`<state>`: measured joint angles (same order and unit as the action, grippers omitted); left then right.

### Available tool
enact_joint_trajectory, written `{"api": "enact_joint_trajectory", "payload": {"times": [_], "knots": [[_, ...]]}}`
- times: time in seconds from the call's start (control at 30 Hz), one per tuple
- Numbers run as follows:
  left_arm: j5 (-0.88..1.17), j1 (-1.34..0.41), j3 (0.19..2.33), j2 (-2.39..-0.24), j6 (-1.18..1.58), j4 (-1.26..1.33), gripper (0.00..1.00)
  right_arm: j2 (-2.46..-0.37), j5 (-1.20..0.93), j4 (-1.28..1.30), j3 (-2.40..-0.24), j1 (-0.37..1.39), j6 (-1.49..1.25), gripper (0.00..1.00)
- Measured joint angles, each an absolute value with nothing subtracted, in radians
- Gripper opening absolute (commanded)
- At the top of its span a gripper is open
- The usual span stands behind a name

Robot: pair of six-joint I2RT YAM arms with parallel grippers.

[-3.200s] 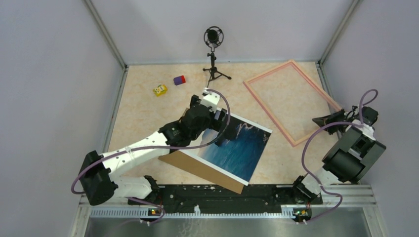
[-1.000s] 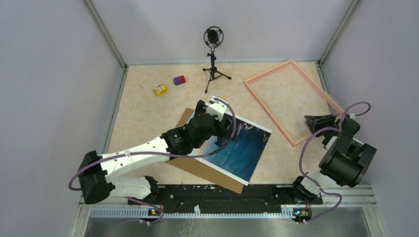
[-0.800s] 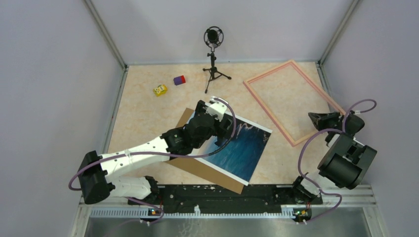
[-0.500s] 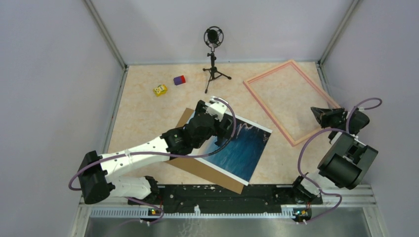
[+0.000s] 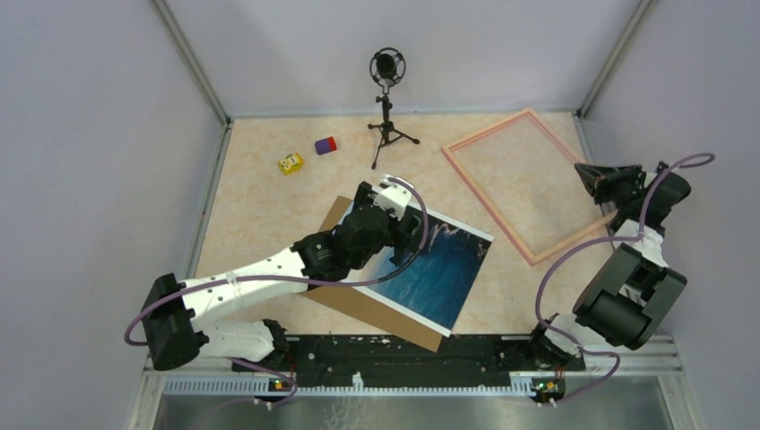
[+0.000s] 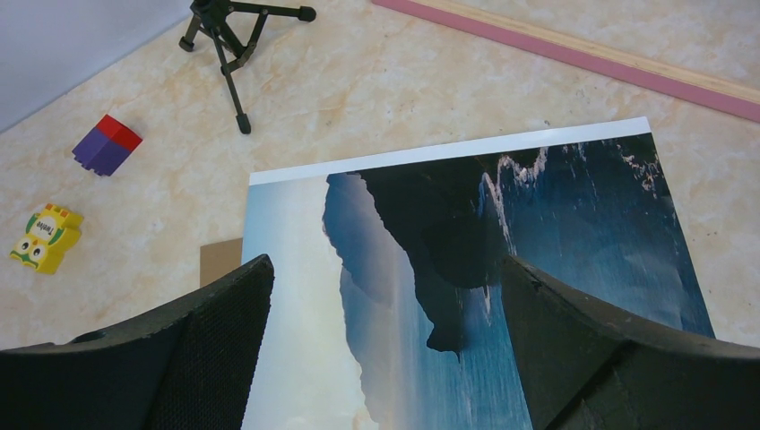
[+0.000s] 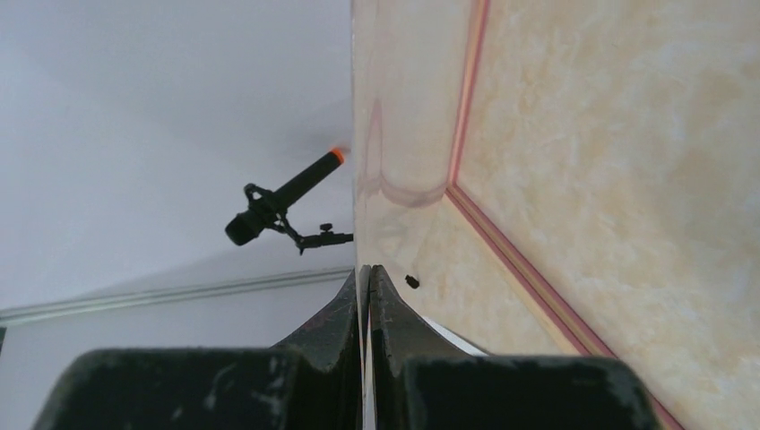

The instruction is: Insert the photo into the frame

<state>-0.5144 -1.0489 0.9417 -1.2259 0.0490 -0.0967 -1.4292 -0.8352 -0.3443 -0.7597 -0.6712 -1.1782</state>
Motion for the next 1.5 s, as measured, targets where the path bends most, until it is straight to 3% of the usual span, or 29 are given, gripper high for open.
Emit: {"api": "enact_joint_trajectory", "payload": {"times": [0.4,0.77,0.97,1.27,1.5], "knots": [[-0.518,-1.048,0.942,-1.226,0.048,-0.097,0.99,-1.427,-0.761,-0.122,-1.182,-0.477,-1.190,0.00],[-0.532,-1.042,0.942,-1.226,0.031,-0.096,0.99,-1.614,-0.693,-0.059,-1.478,-0.348,-1.216,0.00],[-0.537,-1.036,0.942,-1.226,0.030,-0.096,0.99,-1.618,-0.681,-0.085,-1.437,-0.338,-1.203,0.00],[-0.542,-1.036,0.941,-1.226,0.022,-0.090,0.99,-1.615,-0.669,-0.104,-1.056,-0.386,-1.113,0.00],[-0.544,-1.036,0.940,-1.226,0.021,-0.081,0.99,-1.580,-0.677,-0.043,-0.970,-0.485,-0.990,0.00]]}}
